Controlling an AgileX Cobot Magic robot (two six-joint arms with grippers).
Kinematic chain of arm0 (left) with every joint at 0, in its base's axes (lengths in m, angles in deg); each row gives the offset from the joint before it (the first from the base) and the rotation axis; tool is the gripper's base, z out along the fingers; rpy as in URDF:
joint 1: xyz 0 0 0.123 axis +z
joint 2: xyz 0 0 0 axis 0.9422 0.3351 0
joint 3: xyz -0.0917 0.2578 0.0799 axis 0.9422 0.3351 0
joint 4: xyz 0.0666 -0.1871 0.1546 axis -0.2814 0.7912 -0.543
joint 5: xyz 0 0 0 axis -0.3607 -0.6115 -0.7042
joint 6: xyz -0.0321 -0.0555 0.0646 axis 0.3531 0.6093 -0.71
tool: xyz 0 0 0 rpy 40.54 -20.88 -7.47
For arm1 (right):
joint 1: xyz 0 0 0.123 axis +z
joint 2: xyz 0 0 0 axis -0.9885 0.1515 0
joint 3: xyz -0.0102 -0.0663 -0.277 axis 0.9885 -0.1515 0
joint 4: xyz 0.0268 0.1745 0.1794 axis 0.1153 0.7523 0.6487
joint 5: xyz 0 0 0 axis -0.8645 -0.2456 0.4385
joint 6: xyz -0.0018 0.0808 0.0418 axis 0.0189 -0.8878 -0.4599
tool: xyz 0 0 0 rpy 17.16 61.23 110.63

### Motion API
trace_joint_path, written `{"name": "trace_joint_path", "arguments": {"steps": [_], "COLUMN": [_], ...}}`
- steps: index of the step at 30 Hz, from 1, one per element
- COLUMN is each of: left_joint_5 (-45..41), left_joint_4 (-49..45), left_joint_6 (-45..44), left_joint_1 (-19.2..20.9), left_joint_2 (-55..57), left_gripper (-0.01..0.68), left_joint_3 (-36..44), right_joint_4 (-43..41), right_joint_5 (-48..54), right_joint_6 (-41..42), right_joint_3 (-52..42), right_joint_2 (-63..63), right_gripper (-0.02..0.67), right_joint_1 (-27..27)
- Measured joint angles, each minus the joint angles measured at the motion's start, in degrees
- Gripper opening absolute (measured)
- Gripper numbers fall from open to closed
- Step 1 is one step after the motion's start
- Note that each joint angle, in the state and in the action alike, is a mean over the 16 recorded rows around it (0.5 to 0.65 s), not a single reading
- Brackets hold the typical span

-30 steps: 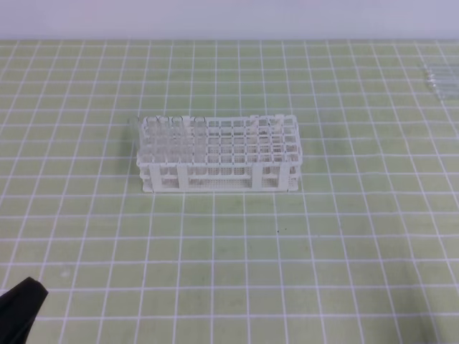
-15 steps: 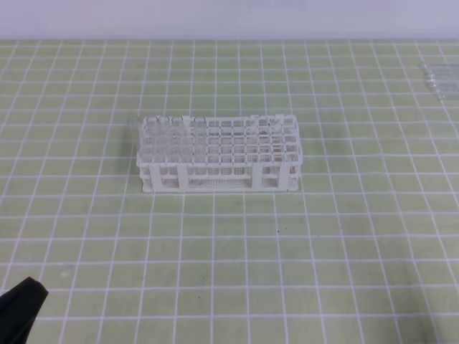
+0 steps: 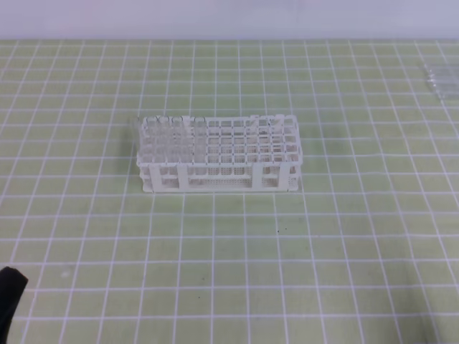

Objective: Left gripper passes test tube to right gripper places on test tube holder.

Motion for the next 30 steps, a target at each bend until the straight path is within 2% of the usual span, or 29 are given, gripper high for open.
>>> {"name": "trace_joint_path", "arguments": {"steps": [6,8,11,15,21,24,27,30], "left_joint_5": [-0.44,-0.31,-0.35,-2.13,-6.73,-8.57,-9.30,-8.67], "left_joint_4": [1.50,3.76,10.93,29.59,68.27,85.85,98.93,106.01], "left_joint_6": [4.86,2.41,-6.65,-30.35,-79.31,-100.88,-117.17,-126.00], "left_joint_1": [-0.53,-0.77,-1.14,-1.61,-1.90,-1.90,-1.79,-0.58], "left_joint_2": [0.00,0.00,-0.02,-0.02,-0.02,-0.02,-0.05,-0.23], "left_gripper": [0.000,0.000,0.000,0.000,0.000,0.000,0.000,0.000], "left_joint_3": [-3.02,-4.17,-5.82,-7.45,-8.16,-8.17,-8.12,-7.89], "right_joint_4": [0.00,0.00,0.00,0.00,0.01,0.02,0.03,0.05], "right_joint_5": [0.00,0.00,0.00,0.00,0.00,0.00,0.00,0.00], "right_joint_6": [0.04,0.05,0.05,0.05,0.05,0.05,0.05,0.05], "right_joint_3": [0.00,0.00,0.00,0.00,0.00,0.00,0.00,0.00], "right_joint_2": [0.03,0.04,0.06,0.08,0.08,0.08,0.08,0.08], "right_gripper": [-0.002,-0.002,-0.002,-0.002,-0.002,-0.002,-0.002,-0.002], "right_joint_1": [0.00,0.00,0.00,0.00,0.00,0.00,0.00,0.00]}}
